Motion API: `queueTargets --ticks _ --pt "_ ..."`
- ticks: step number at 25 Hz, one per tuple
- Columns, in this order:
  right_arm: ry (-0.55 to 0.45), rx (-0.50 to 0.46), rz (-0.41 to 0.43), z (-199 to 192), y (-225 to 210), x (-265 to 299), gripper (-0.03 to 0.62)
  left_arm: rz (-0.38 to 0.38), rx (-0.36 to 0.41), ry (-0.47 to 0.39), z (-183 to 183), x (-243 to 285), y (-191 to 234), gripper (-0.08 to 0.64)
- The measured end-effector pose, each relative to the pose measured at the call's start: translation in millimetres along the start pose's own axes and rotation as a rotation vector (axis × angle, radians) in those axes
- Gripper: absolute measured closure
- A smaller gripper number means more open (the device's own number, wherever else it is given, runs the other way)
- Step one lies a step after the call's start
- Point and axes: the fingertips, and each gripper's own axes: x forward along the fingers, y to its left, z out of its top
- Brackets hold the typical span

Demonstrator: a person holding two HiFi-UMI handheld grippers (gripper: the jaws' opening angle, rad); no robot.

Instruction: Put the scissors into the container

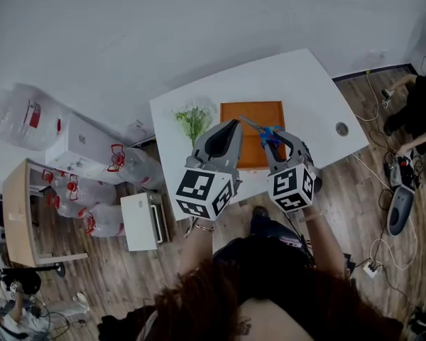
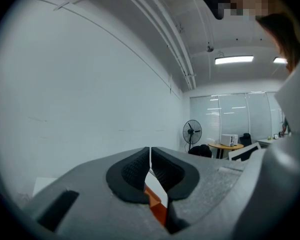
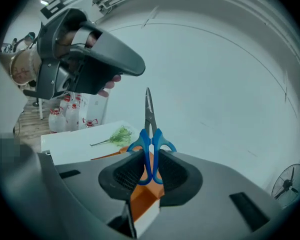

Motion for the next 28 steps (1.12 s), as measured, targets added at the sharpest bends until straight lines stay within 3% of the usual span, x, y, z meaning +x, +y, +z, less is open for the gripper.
queueTargets --ticks 28 --pt "0.262 -0.240 0.285 -102.4 49.0 88.1 0.512 0.097 -0.022 0.038 -12.6 33.4 35.7 0.537"
